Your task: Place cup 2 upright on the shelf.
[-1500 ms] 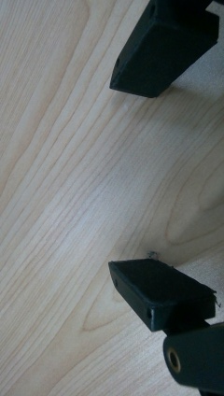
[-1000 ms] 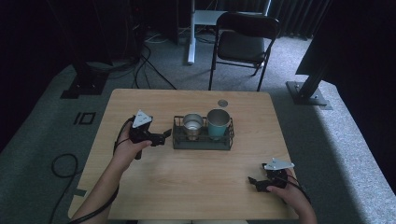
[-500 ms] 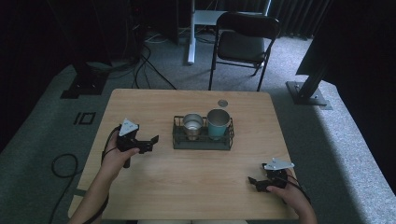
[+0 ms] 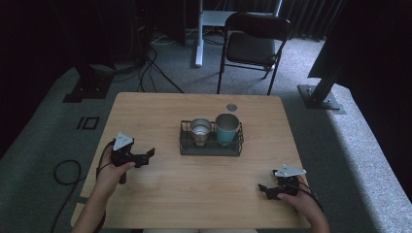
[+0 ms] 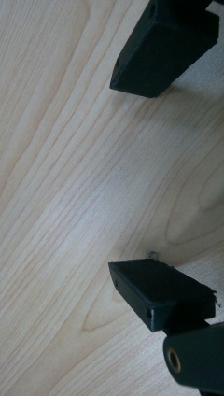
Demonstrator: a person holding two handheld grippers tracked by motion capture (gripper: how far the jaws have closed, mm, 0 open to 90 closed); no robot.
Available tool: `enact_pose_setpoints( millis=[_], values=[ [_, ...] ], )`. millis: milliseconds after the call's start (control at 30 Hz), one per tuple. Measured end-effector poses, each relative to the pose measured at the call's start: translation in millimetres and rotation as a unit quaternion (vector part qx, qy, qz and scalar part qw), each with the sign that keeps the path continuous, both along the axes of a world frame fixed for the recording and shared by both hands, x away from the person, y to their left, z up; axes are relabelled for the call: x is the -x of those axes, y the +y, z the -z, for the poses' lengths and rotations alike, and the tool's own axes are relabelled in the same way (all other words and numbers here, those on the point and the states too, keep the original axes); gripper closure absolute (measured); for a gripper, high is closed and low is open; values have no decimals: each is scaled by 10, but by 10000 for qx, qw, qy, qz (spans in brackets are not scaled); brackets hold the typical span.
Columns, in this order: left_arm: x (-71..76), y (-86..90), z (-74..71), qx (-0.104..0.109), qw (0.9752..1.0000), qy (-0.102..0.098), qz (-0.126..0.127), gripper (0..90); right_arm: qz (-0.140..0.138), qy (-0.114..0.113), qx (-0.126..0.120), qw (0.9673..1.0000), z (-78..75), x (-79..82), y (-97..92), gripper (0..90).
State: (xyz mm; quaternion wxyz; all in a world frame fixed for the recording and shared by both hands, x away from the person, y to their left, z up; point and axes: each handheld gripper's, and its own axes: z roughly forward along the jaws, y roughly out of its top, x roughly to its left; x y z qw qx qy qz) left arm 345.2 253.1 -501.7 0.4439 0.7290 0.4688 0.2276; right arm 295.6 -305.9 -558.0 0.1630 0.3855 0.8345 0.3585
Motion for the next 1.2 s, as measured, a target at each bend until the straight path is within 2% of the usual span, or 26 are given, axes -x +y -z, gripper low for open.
enact_pose_setpoints(
  millis=[167,433,700,933,1033,1200],
  values=[
    [54,53,70,48,10000,48,-42,26,-1,-2,1,10000,0,0,0,113],
    [190,151,209,-117,9995,182,-233,26,-1,0,2,10000,0,0,0,113],
    [316,245,349,-87,9988,316,-372,26,-2,-7,-1,10000,1,-1,0,113],
    [405,269,396,-183,9975,376,-571,26,-3,-6,0,10000,1,-1,0,113],
    [438,285,412,-124,9971,416,-620,26,-3,-7,0,10000,1,-1,0,113],
    [492,310,445,-174,9963,449,-718,26,-2,-6,0,10000,1,-1,0,113]
  ],
)
